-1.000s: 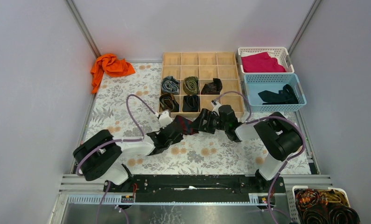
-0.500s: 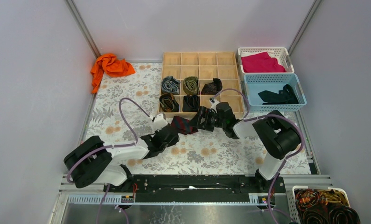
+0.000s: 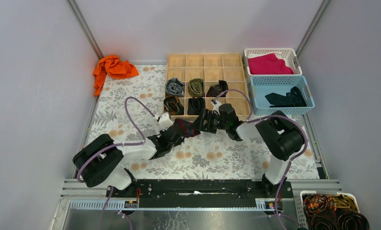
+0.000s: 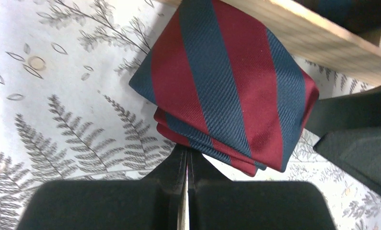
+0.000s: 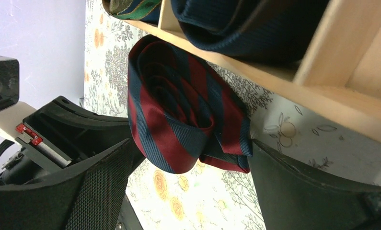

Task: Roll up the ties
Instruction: Roll the tie at the center of the board.

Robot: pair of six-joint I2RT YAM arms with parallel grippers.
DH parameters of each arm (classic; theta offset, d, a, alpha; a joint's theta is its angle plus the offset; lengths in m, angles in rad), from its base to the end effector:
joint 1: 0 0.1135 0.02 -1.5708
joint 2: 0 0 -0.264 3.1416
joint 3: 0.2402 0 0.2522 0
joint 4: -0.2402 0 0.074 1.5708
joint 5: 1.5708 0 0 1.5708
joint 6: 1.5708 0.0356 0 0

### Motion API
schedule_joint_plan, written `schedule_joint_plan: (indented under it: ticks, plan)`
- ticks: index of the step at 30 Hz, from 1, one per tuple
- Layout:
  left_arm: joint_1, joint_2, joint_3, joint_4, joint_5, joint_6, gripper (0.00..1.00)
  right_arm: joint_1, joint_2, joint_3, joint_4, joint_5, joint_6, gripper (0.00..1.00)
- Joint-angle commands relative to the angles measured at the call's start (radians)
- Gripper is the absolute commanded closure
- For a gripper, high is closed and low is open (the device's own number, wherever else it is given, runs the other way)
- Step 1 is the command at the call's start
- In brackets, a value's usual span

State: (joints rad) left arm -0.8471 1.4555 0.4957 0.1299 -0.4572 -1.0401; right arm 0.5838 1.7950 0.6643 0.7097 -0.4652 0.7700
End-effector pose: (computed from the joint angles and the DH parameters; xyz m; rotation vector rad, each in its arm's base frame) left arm 0.1778 -0.1775 0.1314 -0.4323 2.2896 -0.4129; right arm 0.2698 0.1974 0.1316 -0.1303 2.1989 1.2856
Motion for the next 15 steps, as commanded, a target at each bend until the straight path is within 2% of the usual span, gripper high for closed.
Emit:
schedule_joint_plan:
  ticks: [1,9,15]
  plan:
    - [0.05,0.016,0.0,0.0,-0.043,0.054,0.98,0.031,0.071,0.047,-0.188,0.017,-0.056,0.05]
    - [0.126,0.024,0.003,0.036,-0.012,0.108,0.98,0.053,0.11,0.118,-0.247,0.034,-0.086,0.06]
    - [0.141,0.043,0.01,0.068,0.023,0.124,0.99,0.053,0.059,0.12,-0.33,0.17,-0.142,0.04]
